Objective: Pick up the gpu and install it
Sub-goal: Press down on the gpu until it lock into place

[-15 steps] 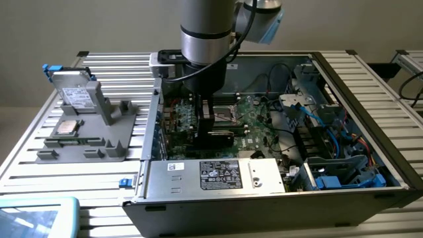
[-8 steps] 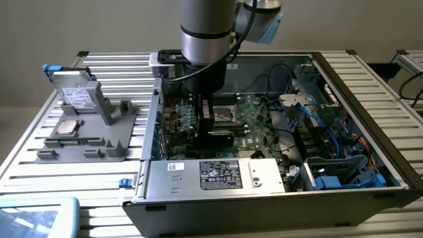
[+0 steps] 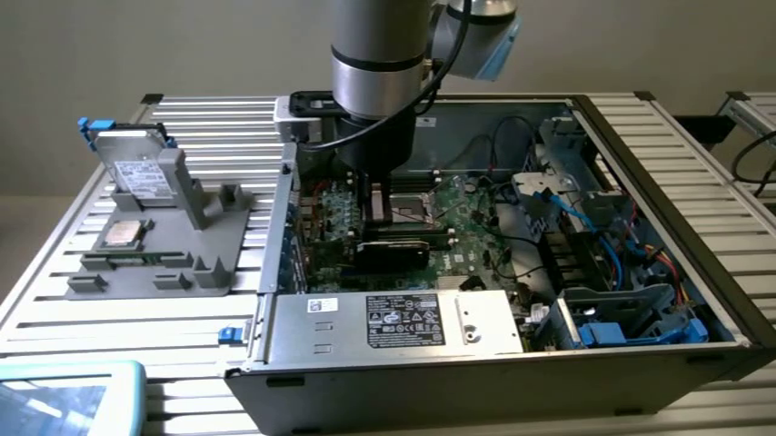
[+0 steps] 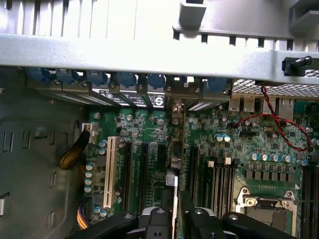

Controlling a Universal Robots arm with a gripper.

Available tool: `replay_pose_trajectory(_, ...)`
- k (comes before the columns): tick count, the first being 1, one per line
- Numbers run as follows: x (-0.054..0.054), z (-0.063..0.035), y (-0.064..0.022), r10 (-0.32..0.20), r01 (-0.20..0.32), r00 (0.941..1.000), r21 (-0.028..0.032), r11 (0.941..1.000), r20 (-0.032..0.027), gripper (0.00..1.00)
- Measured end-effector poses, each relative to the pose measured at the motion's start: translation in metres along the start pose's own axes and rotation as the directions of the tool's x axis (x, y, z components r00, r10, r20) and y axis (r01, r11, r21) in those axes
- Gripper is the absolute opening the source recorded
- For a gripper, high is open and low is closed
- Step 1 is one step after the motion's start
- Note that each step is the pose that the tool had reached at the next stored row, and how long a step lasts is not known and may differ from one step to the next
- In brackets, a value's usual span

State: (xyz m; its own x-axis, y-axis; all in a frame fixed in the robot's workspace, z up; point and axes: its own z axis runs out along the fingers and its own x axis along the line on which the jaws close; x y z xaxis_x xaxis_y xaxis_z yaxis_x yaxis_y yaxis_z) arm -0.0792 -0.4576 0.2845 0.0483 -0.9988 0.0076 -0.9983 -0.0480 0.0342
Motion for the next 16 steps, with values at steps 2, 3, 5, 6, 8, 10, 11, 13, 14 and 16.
replay_pose_trajectory(2,0.0,0.0,0.0,0.0,0.0,1.0,0.0,1.0,0.0,0.11)
replay_pose_trajectory(3,0.0,0.0,0.0,0.0,0.0,1.0,-0.0001,1.0,-0.0002,0.11)
replay_pose_trajectory(5,0.0,0.0001,0.0004,0.0,0.0,1.0,-0.0002,1.0,-0.0031,0.11)
replay_pose_trajectory(6,0.0,0.0003,0.0013,0.0,0.0,1.0,-0.0003,1.0,-0.0053,0.11)
replay_pose_trajectory(8,-0.002,0.001,0.0034,0.0,0.0,1.0,-0.0005,1.0,-0.0094,0.11)
replay_pose_trajectory(10,-0.004,0.0029,0.005,0.0,-0.001,0.9999,-0.0009,1.0,-0.0167,0.11)
replay_pose_trajectory(11,-0.005,0.0039,0.0057,0.001,-0.001,0.9998,-0.0011,1.0,-0.0206,0.11)
replay_pose_trajectory(13,-0.007,0.0064,0.0073,0.001,-0.001,0.9997,-0.0012,1.0,-0.0261,0.11)
replay_pose_trajectory(14,-0.008,0.0072,0.008,0.001,-0.001,0.9996,-0.0015,1.0,-0.0268,0.11)
replay_pose_trajectory(16,-0.01,0.0084,0.009,0.001,-0.001,0.9996,-0.0013,1.0,-0.0267,0.11)
